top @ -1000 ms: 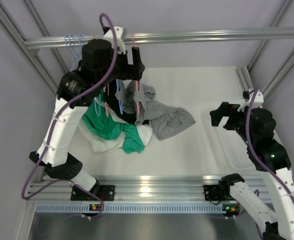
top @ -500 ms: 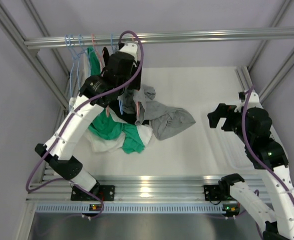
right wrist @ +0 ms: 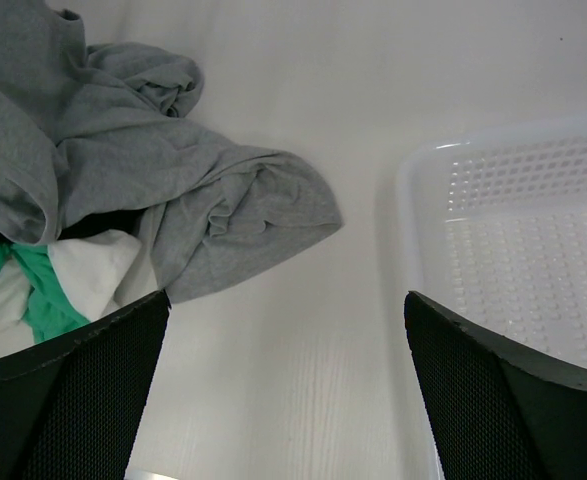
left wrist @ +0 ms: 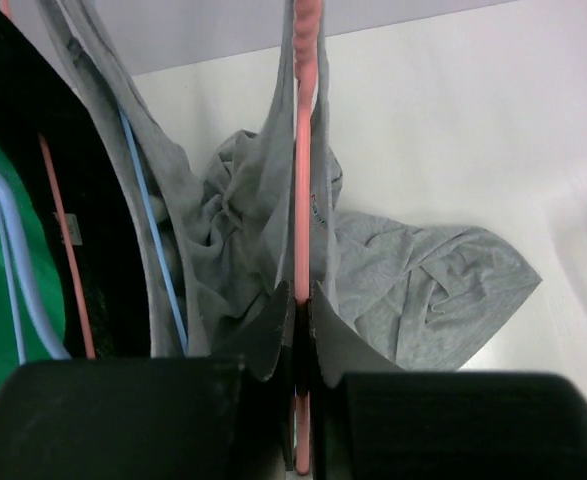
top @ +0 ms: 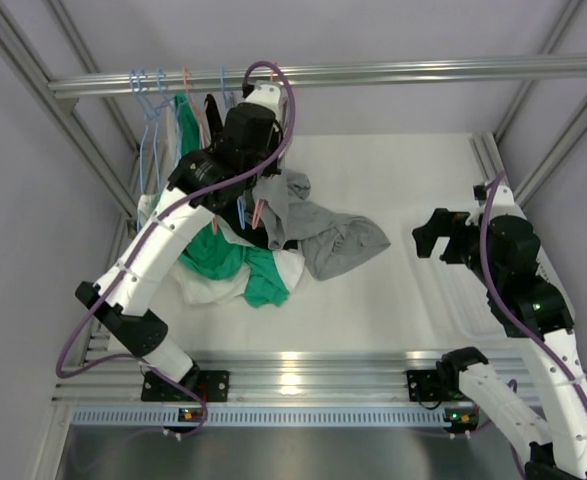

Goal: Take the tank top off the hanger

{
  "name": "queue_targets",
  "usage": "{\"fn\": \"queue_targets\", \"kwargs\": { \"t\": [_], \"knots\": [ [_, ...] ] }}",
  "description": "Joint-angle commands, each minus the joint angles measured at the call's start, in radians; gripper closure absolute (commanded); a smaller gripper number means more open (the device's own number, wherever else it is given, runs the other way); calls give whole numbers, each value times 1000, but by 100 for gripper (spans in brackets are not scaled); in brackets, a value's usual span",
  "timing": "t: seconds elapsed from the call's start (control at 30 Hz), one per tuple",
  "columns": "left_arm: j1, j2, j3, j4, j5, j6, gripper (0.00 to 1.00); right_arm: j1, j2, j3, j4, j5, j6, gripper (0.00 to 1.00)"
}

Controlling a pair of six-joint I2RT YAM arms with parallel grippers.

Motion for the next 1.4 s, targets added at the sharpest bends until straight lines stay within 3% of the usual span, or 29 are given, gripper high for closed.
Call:
{"fn": "queue_targets", "kwargs": {
  "t": [0.0,0.2,0.5,0.8,0.97,1.2,1.37],
  "knots": [
    [-3,22,51,62,-4,19,100,11,0,1,9,-9,-8,1],
    [-3,4,79,75,-27,2,100,11,-5,-9,23,-10,-2,1],
    [-4,-63,71,121,57,-75,100,13,1,-29,49,-12,10,1],
    [-4,-191,-145,169,134,-111,100,13,16,-29,75,-27,21,1],
    [-4,-287,-284,212,170,-125,100,11,32,-28,155,-147,12,1],
    [-4,-462,-534,341,304,-79,100,28,120,-72,483,-673,61,1],
    [-4,-426,-496,353,152,-92,100,91,210,-11,523,-618,64,1]
  ]
}}
